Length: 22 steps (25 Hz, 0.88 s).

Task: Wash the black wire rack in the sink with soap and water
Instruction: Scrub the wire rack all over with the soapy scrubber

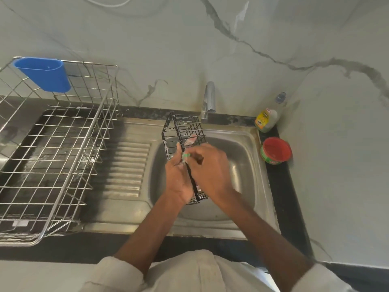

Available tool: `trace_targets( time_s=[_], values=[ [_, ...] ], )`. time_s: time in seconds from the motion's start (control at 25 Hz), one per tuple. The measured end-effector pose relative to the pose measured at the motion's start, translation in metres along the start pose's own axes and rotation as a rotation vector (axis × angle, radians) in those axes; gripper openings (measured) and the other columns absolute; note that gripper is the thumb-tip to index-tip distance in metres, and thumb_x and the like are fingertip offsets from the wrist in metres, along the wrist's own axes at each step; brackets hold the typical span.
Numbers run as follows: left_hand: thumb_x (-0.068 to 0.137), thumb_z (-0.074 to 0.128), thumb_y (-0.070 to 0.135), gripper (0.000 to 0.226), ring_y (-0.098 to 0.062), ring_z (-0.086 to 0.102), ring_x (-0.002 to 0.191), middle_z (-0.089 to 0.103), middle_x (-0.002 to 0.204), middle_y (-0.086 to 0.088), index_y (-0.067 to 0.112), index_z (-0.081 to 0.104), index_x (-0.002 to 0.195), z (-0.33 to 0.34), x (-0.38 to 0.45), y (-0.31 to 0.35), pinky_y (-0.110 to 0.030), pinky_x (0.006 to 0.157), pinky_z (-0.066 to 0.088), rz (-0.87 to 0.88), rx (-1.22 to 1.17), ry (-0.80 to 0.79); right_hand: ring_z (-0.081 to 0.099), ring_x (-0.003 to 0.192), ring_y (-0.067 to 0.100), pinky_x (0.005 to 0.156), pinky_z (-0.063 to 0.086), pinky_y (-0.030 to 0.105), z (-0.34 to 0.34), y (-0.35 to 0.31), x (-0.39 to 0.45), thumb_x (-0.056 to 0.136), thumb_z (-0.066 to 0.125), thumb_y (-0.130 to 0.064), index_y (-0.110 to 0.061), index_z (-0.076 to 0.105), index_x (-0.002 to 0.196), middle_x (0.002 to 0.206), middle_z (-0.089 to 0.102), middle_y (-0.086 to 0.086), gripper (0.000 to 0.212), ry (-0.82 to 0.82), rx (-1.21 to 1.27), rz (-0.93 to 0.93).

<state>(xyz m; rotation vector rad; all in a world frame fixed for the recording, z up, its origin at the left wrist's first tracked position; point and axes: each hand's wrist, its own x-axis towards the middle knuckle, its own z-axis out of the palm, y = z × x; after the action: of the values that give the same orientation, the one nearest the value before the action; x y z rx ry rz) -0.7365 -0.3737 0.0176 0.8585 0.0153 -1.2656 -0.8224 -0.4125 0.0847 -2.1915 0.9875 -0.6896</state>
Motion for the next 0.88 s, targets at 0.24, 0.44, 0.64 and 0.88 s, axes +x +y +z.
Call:
trace_targets(
  time_s=[0.24, 0.44, 0.64, 0.88],
  values=[
    [0.109, 0.034, 0.064, 0.062, -0.026, 0.072, 0.107, 0.074, 0.127, -0.012, 0.025, 0.062, 0.148, -0.004, -0.003, 0.011, -0.043, 0.070, 0.066, 0.064, 0.029, 0.015, 0.056, 0.068, -0.005, 0.067, 0.047, 0.007, -0.021, 0.040, -0.018, 0.091, 0.072, -0.006, -0.021, 0.082, 0.099, 0.091, 0.074, -0.006, 0.019, -0.067, -0.169, 0.061],
    [0.103, 0.039, 0.075, 0.070, -0.018, 0.074, 0.080, 0.073, 0.105, -0.011, 0.018, 0.077, 0.116, 0.004, -0.010, -0.002, -0.026, 0.058, 0.045, 0.007, 0.096, 0.082, 0.061, 0.070, 0.003, 0.069, 0.048, 0.009, 0.001, 0.017, -0.004, 0.087, 0.073, 0.000, -0.014, 0.081, 0.092, 0.089, 0.072, -0.002, 0.016, -0.014, -0.052, -0.080],
    [0.101, 0.040, 0.072, 0.070, -0.027, 0.074, 0.110, 0.076, 0.117, -0.010, 0.021, 0.065, 0.142, 0.006, -0.015, -0.005, -0.052, 0.074, 0.066, 0.059, 0.143, 0.062, 0.064, 0.075, 0.007, 0.069, 0.055, 0.015, -0.016, 0.035, 0.014, 0.088, 0.069, 0.008, -0.012, 0.079, 0.096, 0.093, 0.074, -0.002, 0.024, 0.172, -0.069, 0.062],
    [0.105, 0.032, 0.073, 0.075, -0.019, 0.073, 0.077, 0.078, 0.097, -0.010, 0.018, 0.083, 0.105, 0.006, -0.020, -0.004, -0.029, 0.060, 0.058, -0.001, 0.086, 0.088, 0.066, 0.082, 0.018, 0.068, 0.054, 0.027, -0.013, 0.038, -0.051, 0.079, 0.065, 0.013, -0.015, 0.079, 0.095, 0.094, 0.073, -0.003, 0.035, 0.053, -0.157, -0.178]
  ],
)
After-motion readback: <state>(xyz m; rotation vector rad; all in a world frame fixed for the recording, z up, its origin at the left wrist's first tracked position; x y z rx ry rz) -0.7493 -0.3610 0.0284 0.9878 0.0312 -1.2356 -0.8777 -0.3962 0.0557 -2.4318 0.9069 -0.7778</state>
